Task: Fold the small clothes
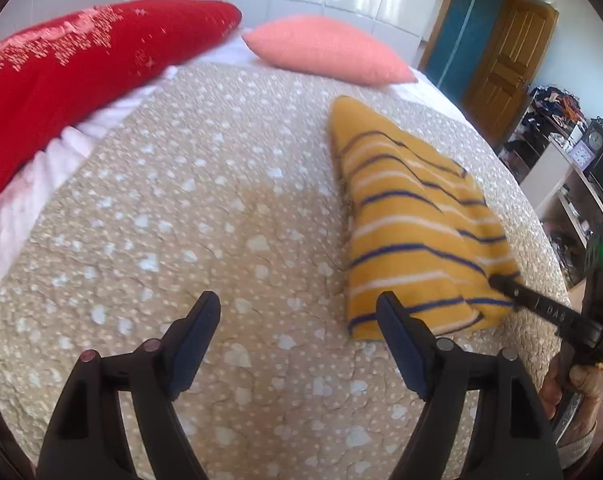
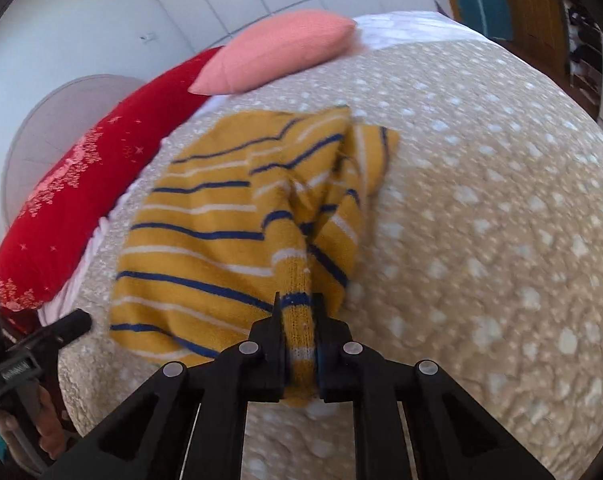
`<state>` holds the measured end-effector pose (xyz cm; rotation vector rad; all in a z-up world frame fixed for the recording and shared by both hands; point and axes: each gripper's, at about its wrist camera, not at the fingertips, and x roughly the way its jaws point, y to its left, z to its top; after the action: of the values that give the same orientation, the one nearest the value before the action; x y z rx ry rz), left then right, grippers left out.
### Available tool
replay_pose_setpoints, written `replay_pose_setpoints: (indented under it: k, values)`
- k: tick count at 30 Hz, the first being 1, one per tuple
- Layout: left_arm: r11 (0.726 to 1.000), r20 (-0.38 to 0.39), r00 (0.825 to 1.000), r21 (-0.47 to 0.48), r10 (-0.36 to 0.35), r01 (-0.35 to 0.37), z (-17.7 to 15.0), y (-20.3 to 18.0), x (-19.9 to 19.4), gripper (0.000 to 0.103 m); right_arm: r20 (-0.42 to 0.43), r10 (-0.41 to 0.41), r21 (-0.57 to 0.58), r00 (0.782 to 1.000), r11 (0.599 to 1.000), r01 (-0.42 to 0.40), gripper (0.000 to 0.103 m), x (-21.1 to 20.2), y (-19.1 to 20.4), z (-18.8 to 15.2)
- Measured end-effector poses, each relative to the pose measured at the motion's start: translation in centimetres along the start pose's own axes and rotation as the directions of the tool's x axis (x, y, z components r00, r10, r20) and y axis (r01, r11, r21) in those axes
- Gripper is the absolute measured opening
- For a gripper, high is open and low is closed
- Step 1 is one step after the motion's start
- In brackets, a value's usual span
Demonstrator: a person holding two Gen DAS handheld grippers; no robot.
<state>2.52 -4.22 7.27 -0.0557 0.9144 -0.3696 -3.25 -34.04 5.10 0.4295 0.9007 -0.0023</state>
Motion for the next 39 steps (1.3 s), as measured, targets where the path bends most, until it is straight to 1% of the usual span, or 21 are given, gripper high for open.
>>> replay_pose_setpoints:
  k: [2,3,4,7,9,12,13,14,15,16,17,18,19,20,24,25,26,28,29,31,39]
  values:
    - [0.999,0.035,0.999,0.012,0.035,-0.035,0.0,-0.2,-0.7,0.079,0.014,0.005,0.045,1.0,0.999,-0.006,0.017,-0.4,-1.5,-0.4]
    - [0.997,0.069,0.995,0.024,0.065,-0.067,0.0,-0.5,-1.4,0.08,0.037,0.017,0.058,0.999,0.998,-0.019,0.027,-0.7,-2.0,-0.6]
    - [0.994,0.109,0.989,0.036,0.097,-0.102,-0.1,-0.9,-2.1,0.083,0.074,0.034,0.064,0.997,0.997,-0.038,0.028,-1.4,-2.3,-0.6]
    - [0.971,0.264,0.941,0.054,0.21,-0.232,-0.6,-2.3,-4.8,0.097,0.236,0.024,0.056,0.971,0.998,-0.038,0.033,-3.9,-2.1,-0.5]
    - [0.953,0.382,0.888,0.061,0.254,-0.298,-1.1,-3.4,-6.8,0.103,0.311,0.024,0.041,0.95,0.998,-0.038,0.034,-5.1,-1.3,-0.6]
    - [0.931,0.547,0.786,0.031,0.289,-0.364,-1.9,-4.8,-10.0,0.103,0.426,0.037,-0.022,0.904,0.999,-0.03,0.034,-6.7,0.4,-1.2]
    - [0.928,0.579,0.761,0.022,0.292,-0.373,-2.2,-5.2,-10.7,0.103,0.436,0.046,-0.044,0.899,0.999,-0.029,0.034,-7.1,1.0,-1.3]
    - [0.928,0.591,0.753,0.02,0.29,-0.373,-2.2,-5.5,-11.3,0.103,0.432,0.075,-0.076,0.899,0.996,-0.047,0.034,-6.9,1.8,-1.2]
    - [0.935,0.595,0.758,0.032,0.267,-0.355,-2.1,-5.9,-11.8,0.103,0.41,0.117,-0.099,0.904,0.992,-0.083,0.034,-6.4,2.8,-0.8]
    - [0.946,0.586,0.777,0.05,0.232,-0.32,-1.9,-6.2,-12.0,0.103,0.374,0.167,-0.113,0.912,0.984,-0.134,0.036,-5.6,3.1,-0.7]
    - [0.957,0.557,0.807,0.069,0.196,-0.28,-1.7,-6.5,-12.1,0.103,0.325,0.195,-0.114,0.925,0.979,-0.167,0.04,-4.3,3.3,-0.7]
    - [0.962,0.533,0.826,0.077,0.182,-0.261,-1.5,-6.7,-12.0,0.103,0.283,0.184,-0.113,0.941,0.981,-0.158,0.043,-3.2,3.4,-0.6]
    - [0.966,0.512,0.842,0.08,0.172,-0.246,-1.4,-7.0,-11.9,0.103,0.219,0.099,-0.108,0.971,0.991,-0.077,0.045,-1.4,3.3,-0.5]
    - [0.968,0.499,0.85,0.078,0.168,-0.237,-1.3,-7.1,-11.8,0.103,0.202,0.031,-0.102,0.979,0.995,-0.01,0.042,-0.6,3.1,-0.4]
    - [0.958,0.487,0.852,0.095,0.192,-0.271,-1.5,-7.6,-11.1,0.103,0.282,-0.059,-0.11,0.958,0.989,0.094,0.043,-2.1,2.7,-0.4]
    - [0.951,0.466,0.858,0.1,0.216,-0.293,-1.4,-7.6,-10.5,0.103,0.334,-0.101,-0.134,0.937,0.979,0.153,0.048,-3.1,3.1,-0.6]
    - [0.943,0.442,0.864,0.104,0.241,-0.316,-1.5,-7.6,-9.7,0.103,0.362,-0.126,-0.143,0.924,0.972,0.188,0.06,-3.7,3.2,-0.8]
    - [0.925,0.376,0.881,0.129,0.289,-0.358,-1.4,-7.6,-8.0,0.103,0.413,-0.156,-0.139,0.897,0.963,0.231,0.067,-4.4,3.3,-1.1]
    - [0.916,0.346,0.886,0.143,0.308,-0.374,-1.5,-7.6,-7.1,0.103,0.415,-0.153,-0.135,0.897,0.965,0.227,0.067,-4.6,3.2,-1.1]
    - [0.899,0.318,0.882,0.154,0.347,-0.409,-2.0,-7.6,-6.0,0.103,0.401,-0.145,-0.123,0.905,0.97,0.21,0.067,-4.6,2.9,-0.9]
    - [0.878,0.261,0.888,0.204,0.378,-0.434,-2.7,-7.8,-3.6,0.103,0.391,-0.157,-0.125,0.907,0.967,0.222,0.068,-3.6,3.3,-1.1]
